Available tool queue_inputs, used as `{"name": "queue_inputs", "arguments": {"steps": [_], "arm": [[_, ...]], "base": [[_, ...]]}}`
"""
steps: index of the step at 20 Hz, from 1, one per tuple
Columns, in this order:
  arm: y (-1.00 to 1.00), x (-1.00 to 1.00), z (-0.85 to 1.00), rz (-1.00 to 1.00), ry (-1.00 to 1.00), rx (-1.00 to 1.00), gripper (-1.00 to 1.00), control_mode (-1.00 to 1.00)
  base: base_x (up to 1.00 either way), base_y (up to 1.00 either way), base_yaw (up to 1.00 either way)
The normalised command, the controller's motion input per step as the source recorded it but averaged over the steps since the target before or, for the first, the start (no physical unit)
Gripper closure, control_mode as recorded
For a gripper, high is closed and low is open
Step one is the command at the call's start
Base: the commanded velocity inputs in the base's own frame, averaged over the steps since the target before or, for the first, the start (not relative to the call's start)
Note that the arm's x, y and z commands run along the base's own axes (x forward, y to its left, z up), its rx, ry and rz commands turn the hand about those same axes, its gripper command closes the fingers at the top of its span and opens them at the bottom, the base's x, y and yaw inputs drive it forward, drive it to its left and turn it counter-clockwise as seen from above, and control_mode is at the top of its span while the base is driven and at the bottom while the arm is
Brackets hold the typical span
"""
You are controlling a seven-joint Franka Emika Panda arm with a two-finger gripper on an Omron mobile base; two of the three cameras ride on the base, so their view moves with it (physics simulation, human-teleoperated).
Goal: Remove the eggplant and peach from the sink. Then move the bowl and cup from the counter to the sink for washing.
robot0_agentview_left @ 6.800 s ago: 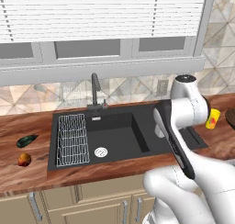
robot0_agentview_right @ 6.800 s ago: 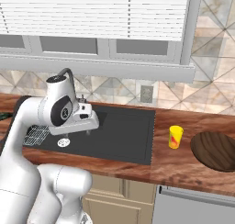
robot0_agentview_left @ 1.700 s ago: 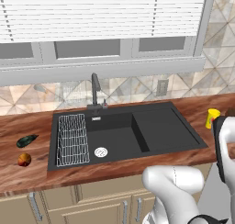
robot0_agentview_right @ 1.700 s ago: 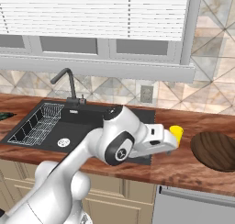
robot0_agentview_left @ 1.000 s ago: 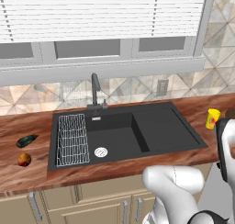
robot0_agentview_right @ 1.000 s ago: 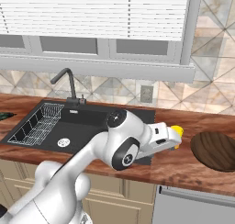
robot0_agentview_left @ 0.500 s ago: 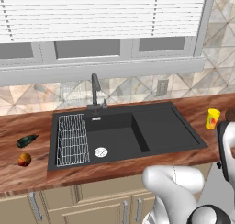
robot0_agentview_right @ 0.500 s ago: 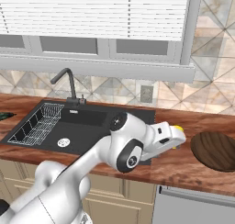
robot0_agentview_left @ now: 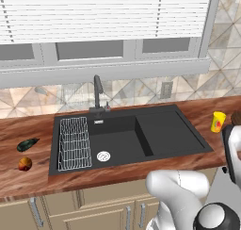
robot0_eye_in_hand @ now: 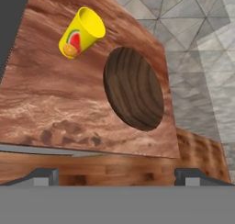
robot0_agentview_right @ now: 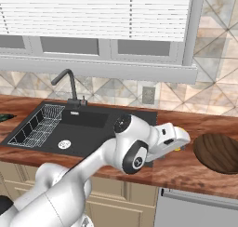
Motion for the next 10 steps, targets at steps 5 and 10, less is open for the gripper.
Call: {"name": "queue_inputs", "arguments": {"steps": [5, 10], "arm": [[-0.08, 0.1, -0.02, 0.0, 0.0, 0.0, -1.0, -1.0], [-0.07, 0.11, -0.04, 0.0, 0.05, 0.0, -1.0, -1.0]], "base": [[0.0, 0.0, 0.0], [0.0, 0.0, 0.0]]}}
